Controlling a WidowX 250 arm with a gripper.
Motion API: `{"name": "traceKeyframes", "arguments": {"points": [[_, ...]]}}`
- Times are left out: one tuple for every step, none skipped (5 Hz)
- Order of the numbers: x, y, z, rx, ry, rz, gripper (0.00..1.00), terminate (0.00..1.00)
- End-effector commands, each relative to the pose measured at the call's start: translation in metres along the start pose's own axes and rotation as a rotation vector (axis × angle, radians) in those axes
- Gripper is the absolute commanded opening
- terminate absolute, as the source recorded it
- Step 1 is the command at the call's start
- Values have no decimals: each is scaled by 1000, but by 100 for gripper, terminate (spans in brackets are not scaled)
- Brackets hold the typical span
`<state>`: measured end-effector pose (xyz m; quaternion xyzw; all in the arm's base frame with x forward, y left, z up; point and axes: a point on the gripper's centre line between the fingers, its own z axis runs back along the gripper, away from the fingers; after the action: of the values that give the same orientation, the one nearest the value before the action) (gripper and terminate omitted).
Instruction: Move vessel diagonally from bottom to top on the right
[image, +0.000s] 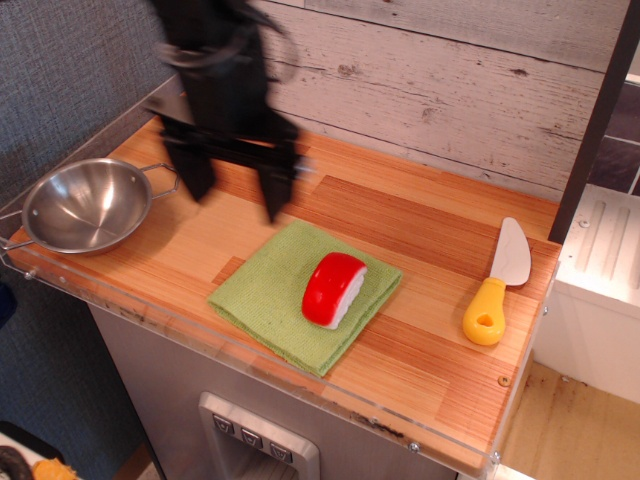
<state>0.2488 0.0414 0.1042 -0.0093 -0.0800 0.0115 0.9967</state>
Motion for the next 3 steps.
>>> {"name": "traceKeyframes", "arguments": {"points": [[-1, 57, -8, 95, 31, 36, 100, 0], [1, 74, -24, 153, 57, 17, 100, 0], [-1, 92, -42, 184, 84, 35, 100, 0]]}}
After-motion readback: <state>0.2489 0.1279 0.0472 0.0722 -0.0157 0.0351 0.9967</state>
